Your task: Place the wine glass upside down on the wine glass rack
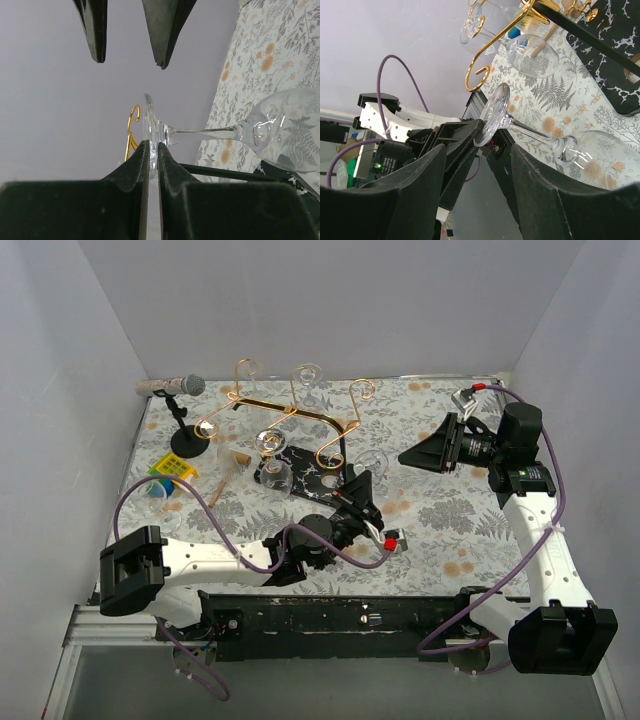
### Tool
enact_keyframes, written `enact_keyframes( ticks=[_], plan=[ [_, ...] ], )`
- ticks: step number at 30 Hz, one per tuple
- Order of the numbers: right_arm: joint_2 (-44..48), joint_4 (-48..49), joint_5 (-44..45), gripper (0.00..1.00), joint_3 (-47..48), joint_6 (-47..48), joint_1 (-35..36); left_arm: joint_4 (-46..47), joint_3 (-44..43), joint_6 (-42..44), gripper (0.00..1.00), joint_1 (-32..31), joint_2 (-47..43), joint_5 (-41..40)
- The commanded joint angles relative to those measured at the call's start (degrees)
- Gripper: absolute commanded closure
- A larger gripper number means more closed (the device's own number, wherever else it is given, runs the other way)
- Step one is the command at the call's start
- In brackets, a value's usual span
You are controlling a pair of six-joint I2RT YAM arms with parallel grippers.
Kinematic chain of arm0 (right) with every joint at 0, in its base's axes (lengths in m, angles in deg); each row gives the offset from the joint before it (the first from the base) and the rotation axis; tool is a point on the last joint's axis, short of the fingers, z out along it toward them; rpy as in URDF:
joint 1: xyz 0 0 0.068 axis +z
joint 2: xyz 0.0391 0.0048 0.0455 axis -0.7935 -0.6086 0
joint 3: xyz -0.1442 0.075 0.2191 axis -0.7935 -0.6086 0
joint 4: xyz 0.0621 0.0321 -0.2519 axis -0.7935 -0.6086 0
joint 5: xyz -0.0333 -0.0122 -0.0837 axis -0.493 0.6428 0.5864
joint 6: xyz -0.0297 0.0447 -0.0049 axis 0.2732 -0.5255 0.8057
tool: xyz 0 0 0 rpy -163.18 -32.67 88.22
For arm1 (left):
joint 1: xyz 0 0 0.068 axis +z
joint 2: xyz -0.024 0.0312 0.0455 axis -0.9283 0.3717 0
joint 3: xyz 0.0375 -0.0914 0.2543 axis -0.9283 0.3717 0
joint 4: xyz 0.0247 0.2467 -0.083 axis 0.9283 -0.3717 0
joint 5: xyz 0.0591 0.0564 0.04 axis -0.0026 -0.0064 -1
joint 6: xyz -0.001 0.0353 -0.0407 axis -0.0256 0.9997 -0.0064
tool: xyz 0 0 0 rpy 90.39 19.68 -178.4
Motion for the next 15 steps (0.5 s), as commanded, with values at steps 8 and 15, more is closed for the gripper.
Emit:
enact_keyframes(
  ticks=[8,15],
  plan=[
    [-1.59,2.83,1.07,0.38,-1.62,-1.44,2.49,14.85,-0.19,6.88,1.0,-0.36,1.8,3.47],
    [-2.29,2.21,2.65,0.45,-0.47,-1.09,4.61,13.62,-0.98,8.82,1.0,-0.45,3.29,4.53]
  ],
)
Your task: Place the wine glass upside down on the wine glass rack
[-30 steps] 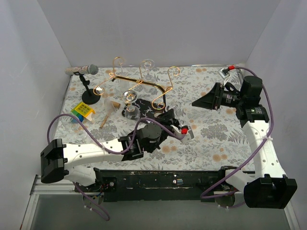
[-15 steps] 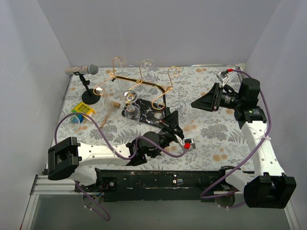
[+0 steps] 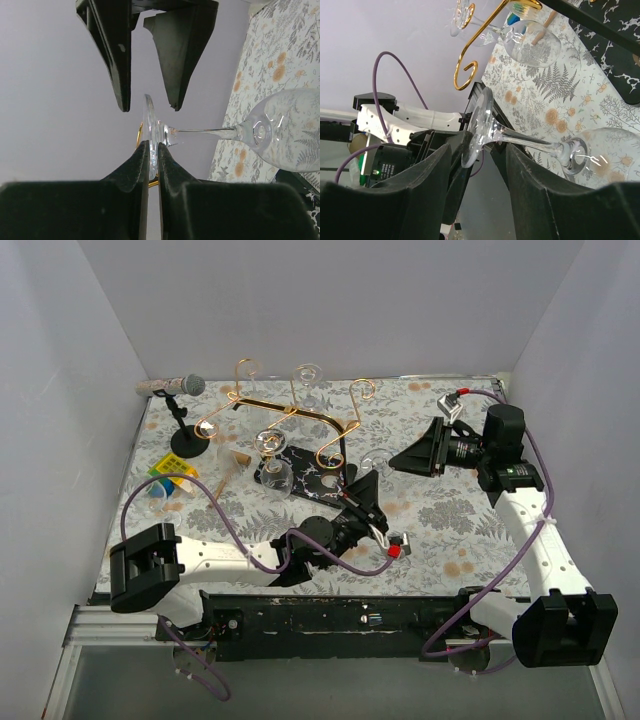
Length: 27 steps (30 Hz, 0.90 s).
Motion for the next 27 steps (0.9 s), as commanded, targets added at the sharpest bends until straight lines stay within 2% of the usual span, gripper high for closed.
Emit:
enact_keyframes(
  ticks=[1,3,7,8,10,13,16,17,19,21,27],
  plan=[
    [-0.17,1.03,0.97,0.46,1.34,0.05,1.04,4.51,-1.66,2.61,1.0,-0.34,-0.42,1.75],
    [-0.17,0.33,1.49,0.5,1.25,0.22,1.39,3.63,-1.75,2.88,1.0,-0.43,-0.42,1.84],
    [-0.7,-0.55,1.85,0.65,1.08,0.49,1.57,3.27,-1.57,4.28,1.0,-0.43,-0.25,2.28],
    [-0.96,-0.64,1.67,0.74,0.9,0.22,1.66,2.93,-1.57,4.89,1.0,-0.43,-0.16,2.46],
    [-1.05,-0.46,1.58,0.8,0.64,0.13,1.84,2.66,-1.57,5.42,1.0,-0.43,0.1,2.46],
    [-0.96,0.94,1.32,0.97,0.03,-0.92,1.84,2.92,-1.31,5.78,1.0,-0.34,0.37,2.72],
    [-0.61,3.13,1.06,0.99,-0.24,-1.8,1.84,4.5,-1.31,5.69,1.0,-0.52,0.46,2.46],
    [-0.61,4.01,0.88,0.99,-0.33,-2.32,1.75,4.76,-1.31,5.6,0.94,-0.78,0.54,2.11],
    [-0.53,5.42,0.62,0.99,-0.33,-3.38,1.4,3.55,-1.83,4.29,0.68,-1.48,0.2,1.23],
    [-0.7,6.74,0.27,0.99,-0.07,-4.08,0.61,0.65,-2.45,0.61,0.49,-2.54,-0.68,0.27],
    [-1.23,12.08,-1.84,0.99,0.2,-8.56,-2.99,-11.39,-4.82,-13.36,0.27,-5.87,-6.21,-2.28]
  ],
)
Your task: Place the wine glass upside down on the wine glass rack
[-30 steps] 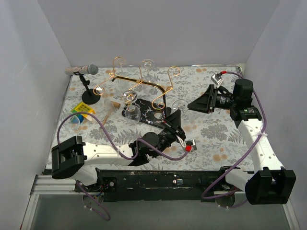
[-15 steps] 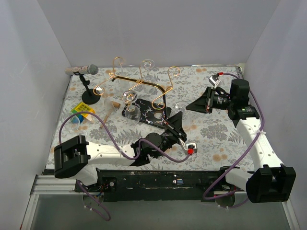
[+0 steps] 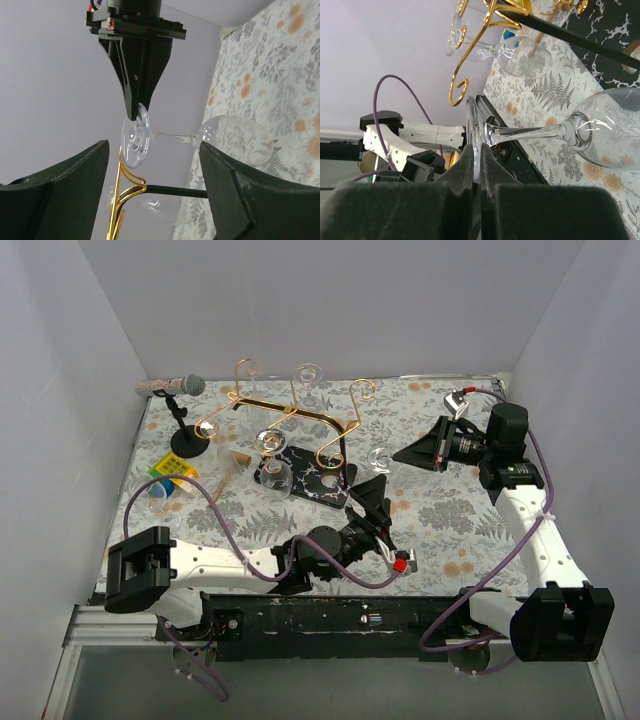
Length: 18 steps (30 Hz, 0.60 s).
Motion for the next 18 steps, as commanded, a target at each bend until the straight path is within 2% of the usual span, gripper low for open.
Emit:
enact_keyframes(
  ticks=[1,5,7,10,13,16,18],
  plan=[
    [0.04,9.87,-3.77,0.99,0.88,-4.48,-2.58,-7.99,-3.73,-12.5,0.25,-2.62,-7.46,-2.4],
    [-1.01,12.68,-4.12,0.99,2.28,-7.02,-2.94,-21.41,-9.69,-28.2,0.15,-3.42,-11.6,-4.16],
    [-1.63,14.88,-4.29,0.99,3.07,-8.87,-2.94,-28.72,-13.56,-36.21,0.02,-3.24,-13.62,-5.03],
    [-3.21,17.17,-3.6,0.99,5.35,-10.81,-2.85,-40.56,-18.92,-48.77,0.02,-1.32,-15.21,-3.73],
    [-5.23,18.67,-2.37,0.99,8.08,-12.13,-2.94,-54.72,-27.96,-65.2,0.02,5.96,-14.95,4.07],
    [-7.42,19.64,-1.57,0.99,10.36,-13.44,-2.94,-58.19,-32.12,-73.33,0.02,11.51,-16.17,10.59],
    [-8.83,19.99,-1.22,0.99,11.42,-14.32,-2.94,-58.28,-32.65,-75.79,0.02,12.14,-17.23,10.7]
  ],
)
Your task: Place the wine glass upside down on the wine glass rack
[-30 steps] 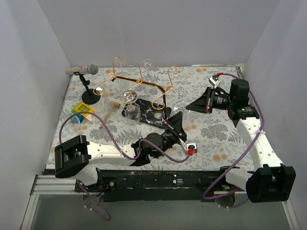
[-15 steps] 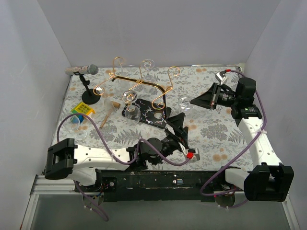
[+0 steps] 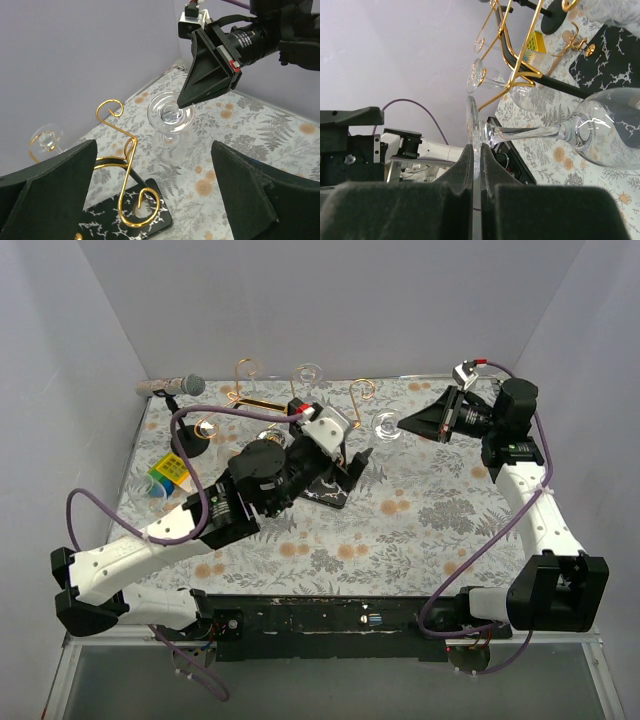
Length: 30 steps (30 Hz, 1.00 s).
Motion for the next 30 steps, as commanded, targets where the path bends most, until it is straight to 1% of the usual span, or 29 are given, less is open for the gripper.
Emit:
enact_keyframes(
  ticks=[1,6,21,30],
  plan=[
    [-1.91,7.33,0.18,0.99,5.3,-4.16,-0.12,-10.28,-2.64,-15.8,0.02,2.26,-3.46,5.76],
    [-4.98,8.39,1.49,0.99,7.41,-5.22,1.2,-10.02,-1.33,-18.09,0.02,2.35,-6.36,4.09],
    [-16.85,9.45,6.51,0.99,20.15,-5.58,8.67,-9.22,6.76,-25.04,0.02,2.35,-17.7,-0.75],
    [-23.7,11.99,8.18,0.99,27.18,-7.33,9.73,-11.33,7.99,-26.71,0.02,2.35,-21.13,-3.56]
  ],
)
